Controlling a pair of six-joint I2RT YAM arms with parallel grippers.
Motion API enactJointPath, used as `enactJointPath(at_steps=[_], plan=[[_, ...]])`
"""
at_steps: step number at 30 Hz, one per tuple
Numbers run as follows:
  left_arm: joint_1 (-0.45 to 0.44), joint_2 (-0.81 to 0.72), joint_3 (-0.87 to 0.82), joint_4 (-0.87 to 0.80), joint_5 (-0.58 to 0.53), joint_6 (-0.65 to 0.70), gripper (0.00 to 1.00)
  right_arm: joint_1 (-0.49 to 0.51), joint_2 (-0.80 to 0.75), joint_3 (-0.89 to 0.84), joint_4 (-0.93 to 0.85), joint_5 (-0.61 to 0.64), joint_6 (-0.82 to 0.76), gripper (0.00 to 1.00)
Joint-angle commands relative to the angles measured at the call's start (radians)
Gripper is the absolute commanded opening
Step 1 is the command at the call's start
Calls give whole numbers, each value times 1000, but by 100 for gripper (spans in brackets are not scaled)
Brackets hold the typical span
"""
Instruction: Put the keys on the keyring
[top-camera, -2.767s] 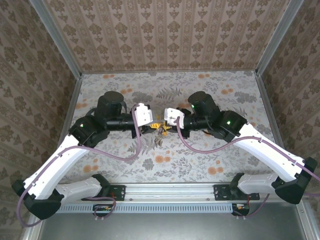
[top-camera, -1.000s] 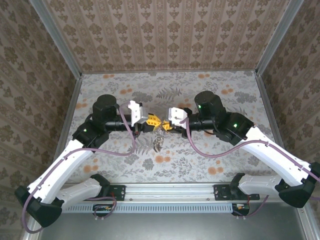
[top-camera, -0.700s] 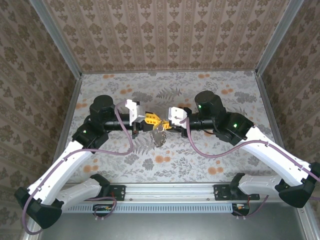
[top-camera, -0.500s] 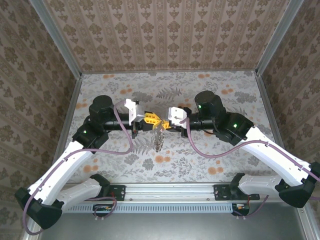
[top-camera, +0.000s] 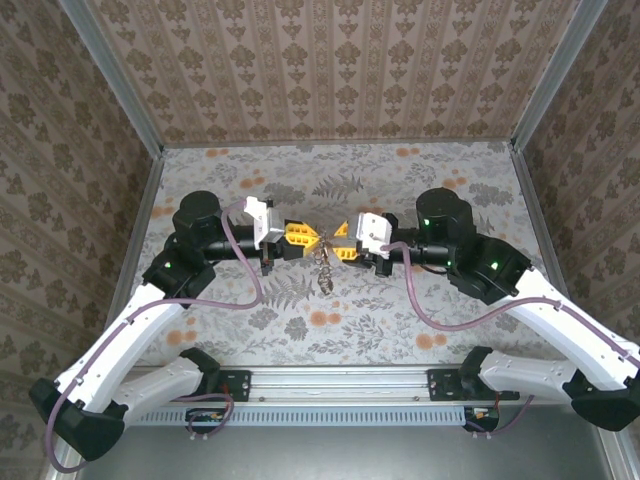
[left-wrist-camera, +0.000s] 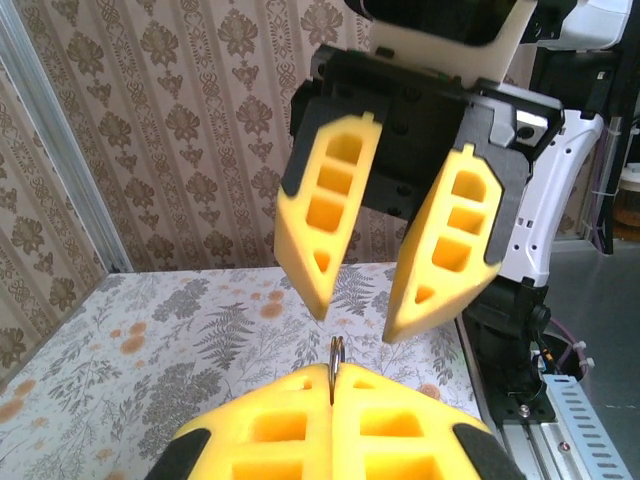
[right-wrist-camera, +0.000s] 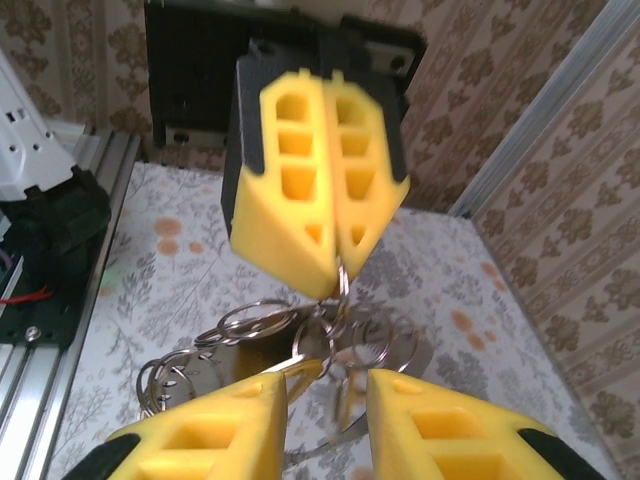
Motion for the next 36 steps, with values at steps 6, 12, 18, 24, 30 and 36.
enactJointPath(at_steps=[6,12,18,24,30,36], plan=[[8,-18,2,51,37,-22,0,3,46,4,84,-58,37,29],[8,-16,0,50,37,-19,0,5,79,20,57,-100,34,28],[8,-7,3,50,41,-15,0,4,85,21,57,-87,26,11],[7,-6,29,-56,-1,39,0,3,84,24,44,-42,3,0],[-48,0,160,-400,-276,253,23,5,110,72,-55,91,-42,0],[-98,35,198,-452,-398,284,25,16,139,104,-105,132,-63,0]])
